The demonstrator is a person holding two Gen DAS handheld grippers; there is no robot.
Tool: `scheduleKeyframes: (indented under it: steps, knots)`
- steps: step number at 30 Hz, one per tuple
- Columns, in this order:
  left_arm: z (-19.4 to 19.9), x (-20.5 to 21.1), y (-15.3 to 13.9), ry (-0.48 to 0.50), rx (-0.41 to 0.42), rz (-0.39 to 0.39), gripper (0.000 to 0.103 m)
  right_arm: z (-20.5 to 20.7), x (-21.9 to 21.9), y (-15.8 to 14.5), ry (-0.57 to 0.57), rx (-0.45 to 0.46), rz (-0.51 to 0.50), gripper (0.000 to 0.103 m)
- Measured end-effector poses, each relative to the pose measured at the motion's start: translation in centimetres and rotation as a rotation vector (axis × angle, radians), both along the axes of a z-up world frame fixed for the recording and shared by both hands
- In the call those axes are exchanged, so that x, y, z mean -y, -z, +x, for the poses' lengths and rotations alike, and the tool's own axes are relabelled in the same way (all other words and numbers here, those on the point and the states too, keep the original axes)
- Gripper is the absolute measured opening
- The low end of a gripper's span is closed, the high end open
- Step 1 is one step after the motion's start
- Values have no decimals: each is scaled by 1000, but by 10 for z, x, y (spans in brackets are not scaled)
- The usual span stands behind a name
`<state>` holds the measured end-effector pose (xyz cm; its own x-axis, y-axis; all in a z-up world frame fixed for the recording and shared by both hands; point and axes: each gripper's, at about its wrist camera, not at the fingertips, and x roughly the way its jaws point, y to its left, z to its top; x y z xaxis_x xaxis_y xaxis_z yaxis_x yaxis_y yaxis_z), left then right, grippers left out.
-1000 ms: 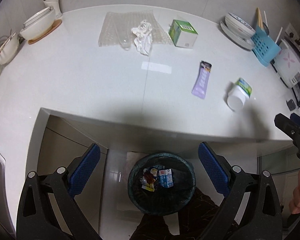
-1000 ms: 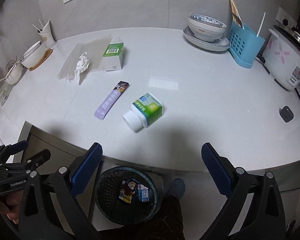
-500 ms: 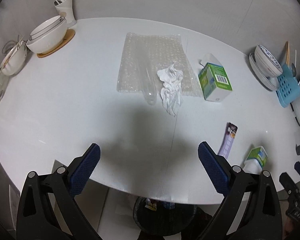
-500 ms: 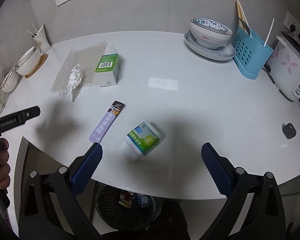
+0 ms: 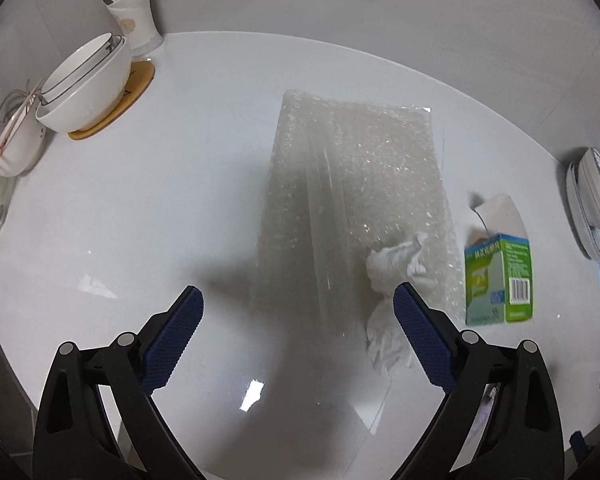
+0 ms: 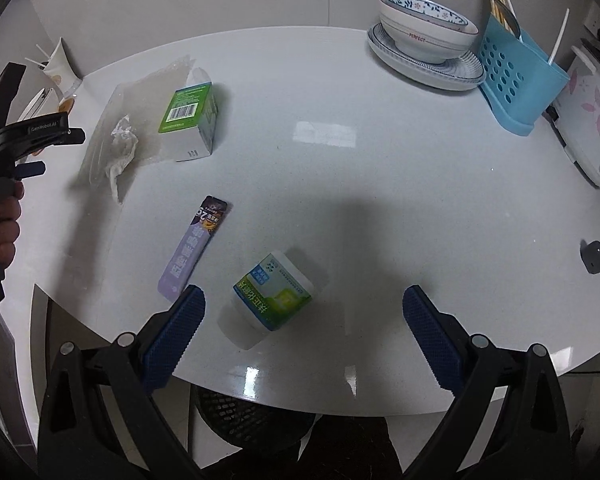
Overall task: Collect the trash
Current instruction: 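Grasp the clear plastic tube with the left tool while the right tool grasps the white-green bottle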
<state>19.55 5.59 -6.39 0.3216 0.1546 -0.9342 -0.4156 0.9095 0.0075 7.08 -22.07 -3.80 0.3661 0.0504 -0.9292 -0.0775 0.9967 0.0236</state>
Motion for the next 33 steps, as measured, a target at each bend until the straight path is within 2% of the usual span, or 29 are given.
scheduleKeyframes:
  steps: [8, 12, 20, 25, 28, 33]
  knots:
    - [47, -20, 37, -31, -95, -15, 83, 20, 2, 14, 66, -96, -2, 94]
    - [53, -20, 46, -30, -119, 1, 76, 26, 2, 24, 95, -154, 16, 87]
    - [60, -16, 52, -34, -133, 18, 55, 32, 0, 37, 138, -238, 86, 79]
    - [61, -12, 47, -21, -137, 49, 32, 34, -6, 43, 163, -276, 110, 74]
    - [59, -13, 44, -13, -127, 56, 26, 35, -9, 47, 177, -293, 127, 67]
    - [52, -9, 39, 7, -113, 51, 24, 36, -13, 54, 190, -310, 139, 53]
